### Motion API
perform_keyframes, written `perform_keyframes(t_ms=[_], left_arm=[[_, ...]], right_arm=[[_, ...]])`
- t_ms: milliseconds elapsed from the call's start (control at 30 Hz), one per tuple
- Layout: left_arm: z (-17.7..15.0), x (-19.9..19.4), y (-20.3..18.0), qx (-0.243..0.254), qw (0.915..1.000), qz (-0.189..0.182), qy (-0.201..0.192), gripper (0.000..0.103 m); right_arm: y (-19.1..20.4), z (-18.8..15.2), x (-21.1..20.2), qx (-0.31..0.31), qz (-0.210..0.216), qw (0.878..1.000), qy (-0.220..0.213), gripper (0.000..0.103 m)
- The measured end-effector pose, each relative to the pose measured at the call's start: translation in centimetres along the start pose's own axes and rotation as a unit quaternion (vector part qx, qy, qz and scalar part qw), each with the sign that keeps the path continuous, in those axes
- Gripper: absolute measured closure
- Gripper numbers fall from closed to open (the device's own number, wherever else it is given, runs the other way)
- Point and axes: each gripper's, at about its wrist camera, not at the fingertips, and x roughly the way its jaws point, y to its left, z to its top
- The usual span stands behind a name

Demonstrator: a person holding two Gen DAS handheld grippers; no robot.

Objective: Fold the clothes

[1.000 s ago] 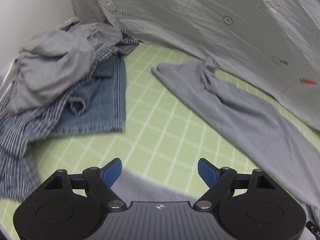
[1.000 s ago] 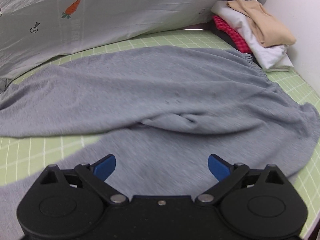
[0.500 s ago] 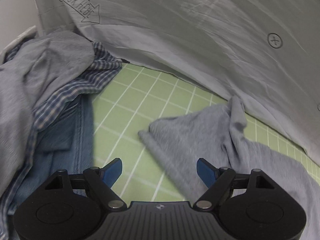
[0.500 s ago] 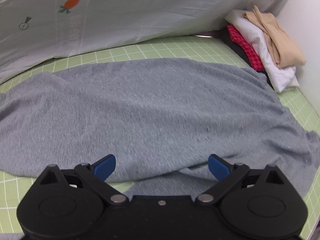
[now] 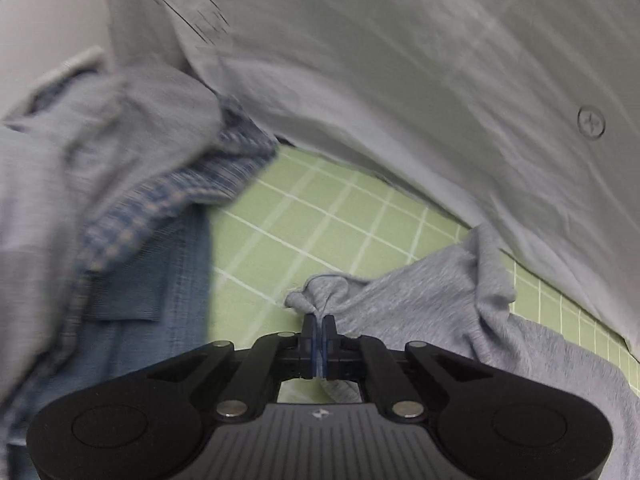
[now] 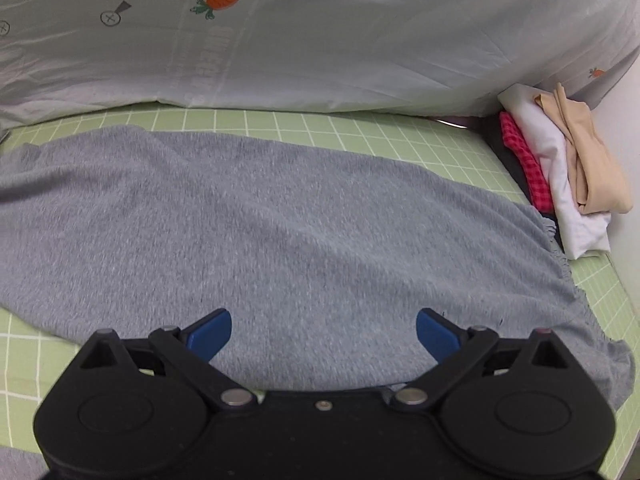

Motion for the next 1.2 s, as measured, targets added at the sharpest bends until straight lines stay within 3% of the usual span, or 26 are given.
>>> perform_keyframes(t_ms=[67,167,267,300,400,533,600,667,700,833,967,1067,1200], left_arm=[[-1.2,-2.0,1.1,-0.006,0.9998,0.019,-0.002,0.1],[-4.1,-3.0,2.7,-0.011,0.9985,0.043,0.033,0.098],[-6.3,-3.1,4.2,-0.021,0.9955,0.059,0.071,0.091],[-6.7,-3.3,4.6,-0.025,0.9948,0.065,0.075,0.084],[-7.0,-3.8,5.6,-0.047,0.9952,0.047,0.071,0.067],[-6.6,-3.4,5.4,-0.066,0.9955,0.016,0.065,0.06],[-6.3,-2.6,4.9,-0.071,0.9949,0.019,0.069,0.06],[-6.1,-2.3,4.6,-0.068,0.995,0.021,0.07,0.067],[-6.1,-2.2,4.5,-0.066,0.9951,0.023,0.07,0.102],[-6.1,-2.5,5.0,-0.048,0.9963,0.037,0.061,0.1],[-6.5,-3.5,6.3,-0.064,0.9955,0.034,0.061,0.099],[-6.6,-5.2,6.3,-0.052,0.9968,0.034,0.051,0.085],[-8.1,-9.2,5.0,-0.027,0.9991,0.015,0.03,0.05]], right_arm=[[-0.3,-0.2,-0.4,0.005,0.003,1.0,-0.001,0.003],[-0.6,-0.8,-0.4,0.02,0.012,1.0,0.008,0.003],[-0.8,-1.1,-0.4,0.045,0.029,0.998,0.019,0.003],[-0.8,-1.1,-0.5,0.049,0.032,0.998,0.018,0.003],[-0.7,-1.1,-0.9,0.056,0.037,0.998,0.016,0.003],[-0.6,-1.0,-0.9,0.057,0.038,0.997,0.02,0.003],[-0.5,-1.1,-0.8,0.065,0.042,0.997,0.025,0.003],[-0.6,-1.1,-0.8,0.068,0.042,0.996,0.028,0.003],[-0.5,-1.2,-0.8,0.066,0.04,0.997,0.028,0.003],[-0.8,-1.3,-0.9,0.064,0.031,0.997,0.03,0.003],[-1.6,-1.5,-0.9,0.086,0.039,0.995,0.036,0.003],[-2.4,-1.6,-1.3,0.103,0.053,0.993,0.031,0.003],[-4.0,-2.3,-3.0,0.124,0.076,0.989,0.007,0.001]])
